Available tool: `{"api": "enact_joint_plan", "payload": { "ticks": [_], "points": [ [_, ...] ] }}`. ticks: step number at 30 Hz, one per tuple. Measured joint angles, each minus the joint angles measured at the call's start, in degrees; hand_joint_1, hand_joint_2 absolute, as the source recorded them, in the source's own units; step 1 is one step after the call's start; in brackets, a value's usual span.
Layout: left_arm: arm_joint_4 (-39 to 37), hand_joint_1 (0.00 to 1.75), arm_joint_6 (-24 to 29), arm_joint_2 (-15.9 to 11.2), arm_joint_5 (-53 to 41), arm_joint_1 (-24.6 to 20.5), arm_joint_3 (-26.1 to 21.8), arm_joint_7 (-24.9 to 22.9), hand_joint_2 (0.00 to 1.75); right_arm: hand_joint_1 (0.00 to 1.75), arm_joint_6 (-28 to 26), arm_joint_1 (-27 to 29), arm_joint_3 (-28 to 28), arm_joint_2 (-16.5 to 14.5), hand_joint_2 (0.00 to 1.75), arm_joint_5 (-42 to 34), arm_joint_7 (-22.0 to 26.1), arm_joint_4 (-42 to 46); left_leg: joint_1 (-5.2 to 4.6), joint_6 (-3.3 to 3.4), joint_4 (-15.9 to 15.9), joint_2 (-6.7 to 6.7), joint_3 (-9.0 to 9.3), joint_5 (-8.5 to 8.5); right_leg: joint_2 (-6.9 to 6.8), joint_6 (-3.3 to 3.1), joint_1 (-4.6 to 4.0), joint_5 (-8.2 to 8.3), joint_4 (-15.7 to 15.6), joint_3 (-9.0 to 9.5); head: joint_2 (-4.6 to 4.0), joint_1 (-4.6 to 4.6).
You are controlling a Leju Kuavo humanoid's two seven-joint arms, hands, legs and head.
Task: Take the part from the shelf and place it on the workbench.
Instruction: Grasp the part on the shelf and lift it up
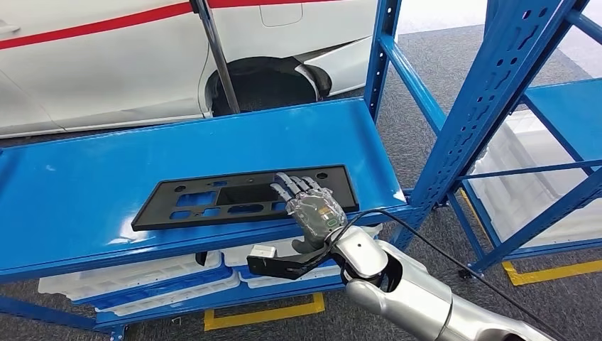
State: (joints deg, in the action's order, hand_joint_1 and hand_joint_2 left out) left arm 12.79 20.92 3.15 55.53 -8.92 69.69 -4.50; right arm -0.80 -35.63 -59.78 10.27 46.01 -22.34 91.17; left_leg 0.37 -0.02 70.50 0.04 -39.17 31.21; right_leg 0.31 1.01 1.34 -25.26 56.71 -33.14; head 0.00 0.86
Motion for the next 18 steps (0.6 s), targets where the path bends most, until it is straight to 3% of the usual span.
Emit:
{"api": "enact_joint_plan", "payload": {
  "ticks": [1, 2, 5, 7, 10, 11, 14, 15, 18],
  "points": [
    [0.00, 0.00, 0.02, 0.00, -0.09, 0.03, 0.01, 0.12, 1.75, 0.00, 0.05, 0.02, -0.09, -0.05, 1.75, -0.04, 0.05, -0.15, 0.08, -0.06, 1.76, 0.00, -0.92, 0.20, 0.01, 0.00, 0.00, -0.01, 0.01, 0.00, 0.00, 0.01],
    [0.00, 0.00, 0.02, 0.00, -0.15, 0.04, 0.01, 0.16, 1.75, 0.00, 0.05, 0.02, -0.16, -0.09, 1.75, -0.06, 0.10, -0.28, 0.09, 0.01, 1.15, -0.01, -0.74, -0.69, 0.04, 0.00, -0.01, -0.02, 0.01, 0.03, 0.00, 0.01],
    [0.00, 0.00, 0.09, -0.01, -0.28, -0.06, 0.01, 0.59, 1.75, 0.00, 0.05, -0.15, -0.21, -0.39, 1.75, -0.08, 0.21, -0.40, -0.19, 0.98, -10.47, -0.06, 4.55, -6.26, 0.21, 0.07, -0.11, -0.03, -0.07, 0.24, 0.00, 0.01],
    [0.00, 0.00, 0.20, -0.01, -0.45, -0.16, 0.01, 1.50, 1.75, 0.00, 0.04, -0.27, -0.22, -0.57, 1.75, -0.28, 0.45, -0.50, -0.69, 1.62, -15.36, -0.08, 6.65, -7.63, 0.25, 0.41, -0.11, 0.00, -0.17, 0.16, 0.00, -0.01],
    [0.00, 0.00, 0.33, 0.00, -0.70, -0.13, 0.01, 2.24, 1.75, 0.00, -0.09, -0.29, -0.24, -0.68, 1.75, -0.68, 0.78, -0.72, -0.99, 2.02, -16.21, -0.12, 6.92, -7.78, 0.15, 1.29, -0.02, 0.08, -0.50, 0.28, 0.00, -0.02],
    [0.00, 0.00, 0.43, 0.00, -0.74, -0.11, 0.01, 2.27, 1.75, 0.00, -0.28, -0.32, -0.23, -0.68, 1.75, -0.90, 0.78, -0.75, -0.90, 1.78, -16.52, -0.20, 7.16, -7.95, 0.11, 0.76, -0.12, 0.10, -0.78, 0.47, 0.00, -0.06],
    [0.00, 0.00, 0.73, 0.00, -0.72, -0.05, 0.01, 2.28, 1.75, 0.00, -1.22, -0.18, -0.19, -0.75, 1.75, -1.91, 0.58, -0.87, -0.79, 1.05, -17.00, -0.44, 7.56, -8.22, -0.01, -1.74, -0.48, 0.28, -1.39, 0.86, 0.00, -0.16],
    [0.00, 0.00, 0.78, 0.00, -0.73, -0.01, 0.01, 2.28, 1.75, 0.00, -1.43, -0.11, -0.17, -0.78, 1.75, -2.10, 0.57, -0.90, -0.84, 1.16, -16.99, -0.45, 7.55, -8.22, -0.03, -1.78, -0.50, 0.41, -1.49, 0.91, 0.00, -0.17],
    [0.00, 0.00, 0.81, 0.00, -0.76, 0.10, 0.01, 2.16, 1.75, 0.00, -1.60, -0.08, -0.16, -0.81, 1.75, -1.81, 0.75, -0.92, -0.86, 1.38, -16.91, -0.43, 7.42, -8.20, -0.03, -0.79, -0.48, 0.74, -1.88, 0.99, 0.00, -0.19]
  ]
}}
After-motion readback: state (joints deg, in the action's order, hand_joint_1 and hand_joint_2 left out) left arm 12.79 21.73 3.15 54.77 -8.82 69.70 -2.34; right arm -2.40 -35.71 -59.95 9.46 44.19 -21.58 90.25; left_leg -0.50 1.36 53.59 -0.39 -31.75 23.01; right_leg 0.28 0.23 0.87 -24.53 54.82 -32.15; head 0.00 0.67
